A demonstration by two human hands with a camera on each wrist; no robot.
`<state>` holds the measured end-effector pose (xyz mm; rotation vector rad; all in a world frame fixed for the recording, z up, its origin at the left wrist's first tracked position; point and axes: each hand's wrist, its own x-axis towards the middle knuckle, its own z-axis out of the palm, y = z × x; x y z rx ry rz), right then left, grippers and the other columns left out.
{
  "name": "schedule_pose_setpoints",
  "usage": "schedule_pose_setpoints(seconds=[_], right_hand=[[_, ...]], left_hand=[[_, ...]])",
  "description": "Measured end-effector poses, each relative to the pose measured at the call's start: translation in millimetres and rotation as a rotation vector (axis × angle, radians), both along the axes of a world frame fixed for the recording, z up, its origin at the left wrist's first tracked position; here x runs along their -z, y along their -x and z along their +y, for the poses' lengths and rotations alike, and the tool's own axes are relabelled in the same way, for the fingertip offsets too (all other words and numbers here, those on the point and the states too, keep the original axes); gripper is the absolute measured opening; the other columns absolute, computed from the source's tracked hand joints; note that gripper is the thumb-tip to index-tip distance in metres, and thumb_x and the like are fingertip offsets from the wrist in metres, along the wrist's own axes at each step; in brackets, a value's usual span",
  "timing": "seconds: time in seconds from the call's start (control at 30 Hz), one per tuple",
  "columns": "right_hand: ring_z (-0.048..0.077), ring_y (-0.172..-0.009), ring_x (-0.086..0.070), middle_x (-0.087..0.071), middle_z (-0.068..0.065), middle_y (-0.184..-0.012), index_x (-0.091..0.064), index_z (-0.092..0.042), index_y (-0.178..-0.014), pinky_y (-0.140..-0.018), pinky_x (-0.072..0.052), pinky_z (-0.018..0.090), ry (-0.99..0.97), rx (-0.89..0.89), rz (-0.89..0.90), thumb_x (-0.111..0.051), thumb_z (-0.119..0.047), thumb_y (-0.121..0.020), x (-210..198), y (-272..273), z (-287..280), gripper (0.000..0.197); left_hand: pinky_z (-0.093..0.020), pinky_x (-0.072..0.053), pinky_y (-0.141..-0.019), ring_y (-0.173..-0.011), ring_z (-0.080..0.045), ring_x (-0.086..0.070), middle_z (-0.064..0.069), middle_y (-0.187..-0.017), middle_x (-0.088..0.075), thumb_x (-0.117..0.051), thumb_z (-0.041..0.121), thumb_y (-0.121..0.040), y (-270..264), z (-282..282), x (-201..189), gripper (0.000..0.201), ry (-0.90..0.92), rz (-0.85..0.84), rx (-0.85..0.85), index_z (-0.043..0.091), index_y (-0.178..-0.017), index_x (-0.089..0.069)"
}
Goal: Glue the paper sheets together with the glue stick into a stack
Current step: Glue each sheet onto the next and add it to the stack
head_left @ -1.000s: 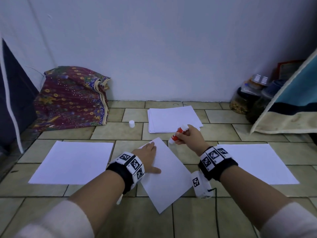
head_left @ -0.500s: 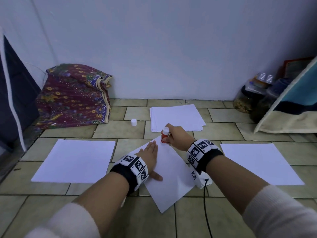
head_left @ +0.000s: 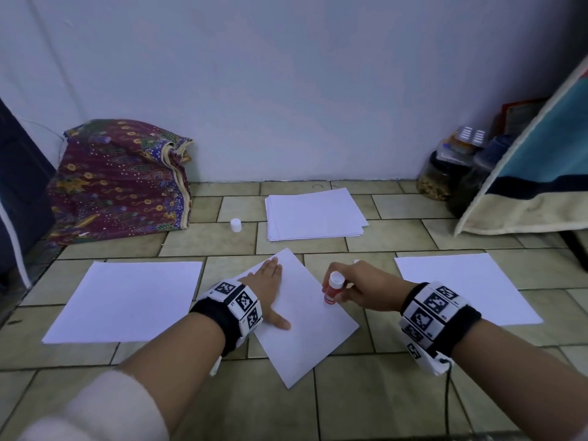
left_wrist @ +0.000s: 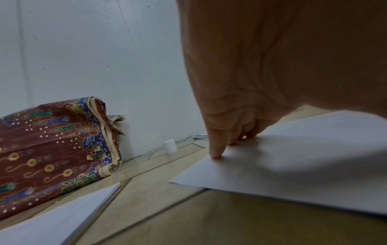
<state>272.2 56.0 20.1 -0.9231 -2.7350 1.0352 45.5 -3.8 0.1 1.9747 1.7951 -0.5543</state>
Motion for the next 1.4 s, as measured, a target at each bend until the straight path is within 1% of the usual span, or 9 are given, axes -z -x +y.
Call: schedule_pose_setpoints(seconds=[0.17, 0.4, 0.5, 0.63, 0.73, 0.9, 1.1, 1.3, 1.4], right_hand=[[0.007, -0.091, -0.065, -0.069, -0.003, -0.097, -0.059, -0.007, -0.101, -0.080, -0.050, 0.018, 0.028, -0.062, 0.036, -0.058, -0.004, -0.089, -1, -20, -11, 0.012], [0.002, -0.084, -0.063, -0.069, -0.005, -0.095, -0.059, -0.016, -0.095, -0.074, -0.049, 0.014, 0.125, -0.080, -0.026, -0.063, -0.002, -0.087, -12, -32, -15, 0.017], [0.007, -0.080, -0.067, -0.070, 0.006, -0.094, -0.059, -0.009, -0.092, -0.071, -0.052, 0.020, 0.230, 0.063, 0.069, -0.065, 0.000, -0.086, -14, -31, -3, 0.012], [0.027, -0.077, -0.069, -0.067, 0.017, -0.089, -0.055, -0.002, -0.092, -0.066, -0.057, 0.030, 0.405, 0.401, 0.427, -0.059, 0.004, -0.089, -13, -23, 11, 0.007], [0.026, -0.069, -0.067, -0.066, 0.018, -0.088, -0.054, 0.001, -0.101, -0.063, -0.058, 0.028, 0.407, 0.570, 0.519, -0.059, 0.002, -0.090, -10, -12, 20, 0.013], [0.026, -0.068, -0.067, -0.066, 0.021, -0.090, -0.054, 0.001, -0.104, -0.070, -0.059, 0.035, 0.337, 0.642, 0.445, -0.062, -0.004, -0.090, 2, 6, 31, 0.018], [0.025, -0.069, -0.066, -0.063, 0.013, -0.089, -0.053, -0.001, -0.103, -0.073, -0.059, 0.037, 0.245, 0.679, 0.412, -0.063, -0.006, -0.090, 4, 27, 33, 0.017], [0.032, -0.085, -0.067, -0.064, 0.013, -0.094, -0.053, -0.008, -0.098, -0.080, -0.057, 0.044, 0.174, 0.662, 0.402, -0.064, -0.006, -0.088, 10, 56, 34, 0.014], [0.030, -0.089, -0.064, -0.066, 0.009, -0.094, -0.054, -0.010, -0.099, -0.084, -0.053, 0.044, 0.051, 0.587, 0.272, -0.063, -0.009, -0.087, 14, 70, 34, 0.015]], left_hand=[[-0.047, -0.014, -0.118, -0.148, -0.025, 0.014, -0.013, -0.158, 0.022, -0.064, 0.059, -0.082, 5, 0, -3, 0.099, 0.014, -0.049, 0.059, 0.042, -0.151, 0.005], [-0.042, -0.033, -0.111, -0.148, -0.026, -0.003, -0.005, -0.155, 0.031, -0.060, 0.058, -0.085, 6, -2, -12, 0.088, -0.019, -0.019, 0.089, 0.048, -0.149, -0.001], [-0.046, -0.035, -0.108, -0.144, -0.032, -0.014, -0.002, -0.155, 0.030, -0.061, 0.066, -0.079, 2, -2, -12, 0.090, -0.100, 0.065, 0.088, 0.042, -0.150, -0.012], [-0.046, -0.025, -0.108, -0.141, -0.032, -0.010, -0.008, -0.158, 0.008, -0.052, 0.073, -0.080, -11, -7, -14, 0.095, -0.236, 0.249, 0.095, 0.012, -0.147, -0.024], [-0.040, -0.035, -0.104, -0.140, -0.027, -0.016, -0.007, -0.158, 0.007, -0.053, 0.060, -0.087, -17, -8, -7, 0.082, -0.286, 0.108, 0.118, 0.008, -0.144, -0.025], [-0.038, -0.043, -0.094, -0.134, -0.031, -0.026, -0.003, -0.158, 0.002, -0.049, 0.046, -0.095, -23, -9, -8, 0.064, -0.201, 0.028, 0.084, 0.031, -0.149, -0.017], [-0.037, -0.039, -0.096, -0.134, -0.026, -0.027, -0.009, -0.156, -0.005, -0.054, 0.053, -0.090, -23, -7, -13, 0.073, -0.291, 0.107, 0.051, 0.007, -0.141, -0.029], [-0.043, -0.038, -0.105, -0.135, -0.025, -0.027, -0.009, -0.150, -0.026, -0.059, 0.043, -0.089, -24, 5, -5, 0.070, -0.193, -0.009, -0.003, 0.004, -0.141, -0.031], [-0.040, -0.035, -0.108, -0.137, -0.024, -0.026, -0.007, -0.153, -0.024, -0.058, 0.045, -0.089, -20, 4, -4, 0.073, -0.229, -0.017, 0.002, 0.007, -0.144, -0.029]])
